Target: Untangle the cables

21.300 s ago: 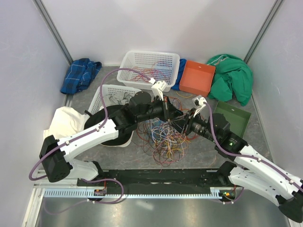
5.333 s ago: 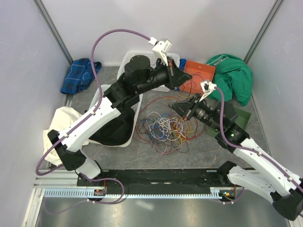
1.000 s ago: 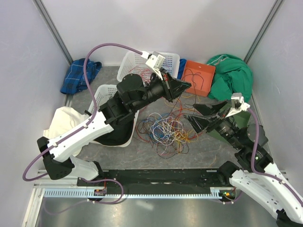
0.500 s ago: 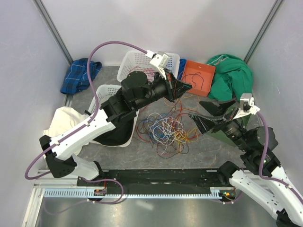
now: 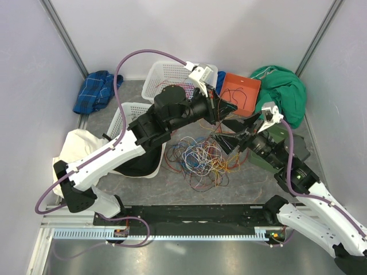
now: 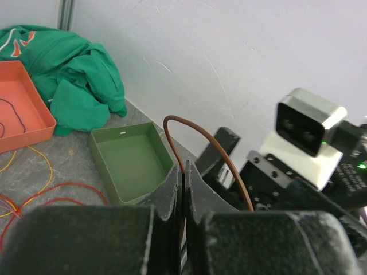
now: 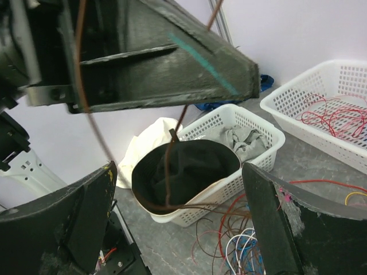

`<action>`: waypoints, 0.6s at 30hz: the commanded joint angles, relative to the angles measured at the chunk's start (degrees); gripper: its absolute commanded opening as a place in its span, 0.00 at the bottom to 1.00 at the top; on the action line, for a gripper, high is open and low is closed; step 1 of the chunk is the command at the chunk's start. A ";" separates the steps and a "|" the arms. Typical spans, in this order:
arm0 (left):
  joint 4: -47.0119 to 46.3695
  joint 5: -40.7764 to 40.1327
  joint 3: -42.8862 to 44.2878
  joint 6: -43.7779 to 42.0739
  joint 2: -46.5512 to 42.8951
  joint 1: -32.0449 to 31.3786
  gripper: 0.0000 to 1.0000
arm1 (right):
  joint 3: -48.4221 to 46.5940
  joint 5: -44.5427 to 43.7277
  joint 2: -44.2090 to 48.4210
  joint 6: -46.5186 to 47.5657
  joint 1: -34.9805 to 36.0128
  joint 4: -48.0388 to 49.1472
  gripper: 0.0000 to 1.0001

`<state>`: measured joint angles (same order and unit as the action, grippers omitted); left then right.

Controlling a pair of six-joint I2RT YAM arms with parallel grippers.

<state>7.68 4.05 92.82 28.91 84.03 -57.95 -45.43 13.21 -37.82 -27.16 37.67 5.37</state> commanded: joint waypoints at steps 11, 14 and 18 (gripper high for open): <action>-2.40 1.31 -0.88 2.21 -1.05 -0.67 0.02 | 7.62 -1.87 -4.81 -5.97 0.12 22.22 0.32; -3.99 0.52 -3.16 2.21 -1.94 -0.67 0.02 | 10.17 -3.89 -2.09 -6.59 0.04 24.78 0.16; -5.40 -2.64 -5.97 1.42 -3.95 -0.76 0.19 | 10.01 -6.69 1.25 -5.63 0.12 21.11 0.00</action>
<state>5.28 4.51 88.97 29.78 83.50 -58.39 -34.92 10.44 -40.21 -32.93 37.67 23.03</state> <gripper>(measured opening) 0.052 0.055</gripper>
